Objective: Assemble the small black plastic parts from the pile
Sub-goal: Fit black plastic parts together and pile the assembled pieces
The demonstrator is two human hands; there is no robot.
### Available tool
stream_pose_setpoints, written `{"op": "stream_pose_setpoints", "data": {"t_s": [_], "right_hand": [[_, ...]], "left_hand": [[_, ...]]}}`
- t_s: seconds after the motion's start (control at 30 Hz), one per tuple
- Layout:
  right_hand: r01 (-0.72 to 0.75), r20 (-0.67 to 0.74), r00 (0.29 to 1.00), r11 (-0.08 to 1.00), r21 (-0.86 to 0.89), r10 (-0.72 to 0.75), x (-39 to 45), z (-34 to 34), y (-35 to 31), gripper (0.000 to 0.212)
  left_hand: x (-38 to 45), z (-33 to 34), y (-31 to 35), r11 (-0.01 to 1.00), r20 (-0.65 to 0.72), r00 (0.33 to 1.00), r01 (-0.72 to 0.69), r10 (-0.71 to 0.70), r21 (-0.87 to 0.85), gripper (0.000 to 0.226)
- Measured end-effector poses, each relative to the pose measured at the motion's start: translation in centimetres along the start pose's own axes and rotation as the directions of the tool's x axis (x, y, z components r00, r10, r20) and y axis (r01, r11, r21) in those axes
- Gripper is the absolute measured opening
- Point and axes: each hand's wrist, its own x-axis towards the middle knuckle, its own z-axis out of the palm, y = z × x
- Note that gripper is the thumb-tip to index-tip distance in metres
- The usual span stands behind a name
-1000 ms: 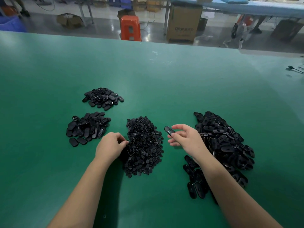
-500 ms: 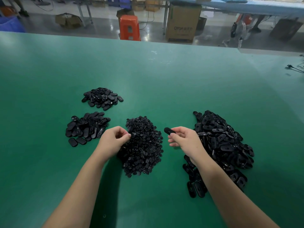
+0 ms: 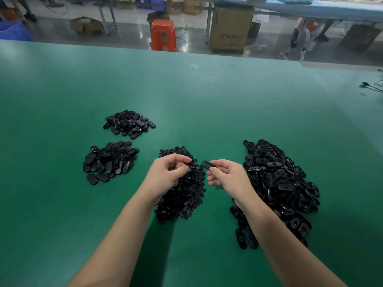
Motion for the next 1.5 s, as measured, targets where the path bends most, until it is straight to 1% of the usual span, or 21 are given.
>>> {"op": "stream_pose_setpoints", "data": {"t_s": [0.23,0.33,0.4,0.53,0.63,0.77,0.87,1.03,1.13,1.27,1.3,1.37,1.4,1.5], "right_hand": [[-0.012,0.015,1.0,1.0,0.01,0.011,0.0,0.4,0.1,0.015],[-0.014,0.023,1.0,1.0,0.026,0.014,-0.1,0.7,0.0,0.014],[-0.005,0.024,1.0,1.0,0.027,0.004,-0.2,0.9,0.0,0.014],[-0.001,0.023,1.0,1.0,0.031,0.001,-0.5,1.2,0.1,0.017],[0.003,0.031,1.0,1.0,0.018,-0.003,-0.5,1.5,0.0,0.017],[0.022,0.042,0.999,1.0,-0.02,-0.021,-0.7,1.8,-0.2,0.015],[0.023,0.037,0.999,0.999,-0.037,-0.022,-0.8,1.9,-0.2,0.015],[0.014,0.033,0.999,0.999,-0.03,-0.013,-1.0,1.9,-0.2,0.014],[0.016,0.038,0.999,1.0,0.002,-0.016,-1.2,1.7,-0.1,0.014],[0.016,0.034,0.999,0.998,0.058,-0.018,-1.3,1.5,-0.2,0.016],[0.018,0.034,0.999,0.998,0.063,-0.02,-1.3,1.4,-0.3,0.016],[0.026,0.035,0.999,0.997,0.066,-0.029,-1.3,1.3,-0.4,0.016],[0.032,0.035,0.999,0.997,0.068,-0.034,-1.2,1.2,-0.5,0.015],[0.038,0.043,0.998,0.996,0.076,-0.041,-1.1,1.1,-0.7,0.01]], "left_hand": [[0.0,1.9,0.2,0.997,-0.063,0.997,0.047,-0.05,-0.059,0.013],[-0.1,2.1,0.3,0.994,-0.089,0.995,0.044,-0.053,-0.097,0.011],[0.0,2.2,0.4,0.995,-0.104,0.993,0.043,-0.053,-0.093,0.011],[0.2,2.4,0.2,0.999,-0.152,0.987,0.044,-0.043,0.004,0.007],[0.3,2.6,0.1,0.995,-0.171,0.985,0.022,-0.004,0.1,0.011],[0.4,3.0,0.0,0.961,-0.194,0.98,0.003,0.053,0.278,0.012],[0.4,3.2,0.0,0.932,-0.197,0.976,-0.013,0.09,0.361,0.012],[0.1,3.4,0.2,0.895,-0.168,0.975,-0.055,0.143,0.443,0.014],[0.1,3.2,0.3,0.886,-0.157,0.976,-0.064,0.152,0.459,0.014],[0.0,3.3,0.5,0.865,-0.181,0.963,-0.087,0.2,0.494,0.014],[0.0,3.3,0.5,0.866,-0.19,0.961,-0.083,0.2,0.493,0.016],[0.1,3.1,0.6,0.899,-0.18,0.971,-0.064,0.156,0.432,0.026],[0.1,3.0,0.5,0.919,-0.16,0.979,-0.058,0.13,0.391,0.025],[0.2,2.8,0.5,0.956,-0.107,0.991,-0.046,0.08,0.29,0.013]]}}
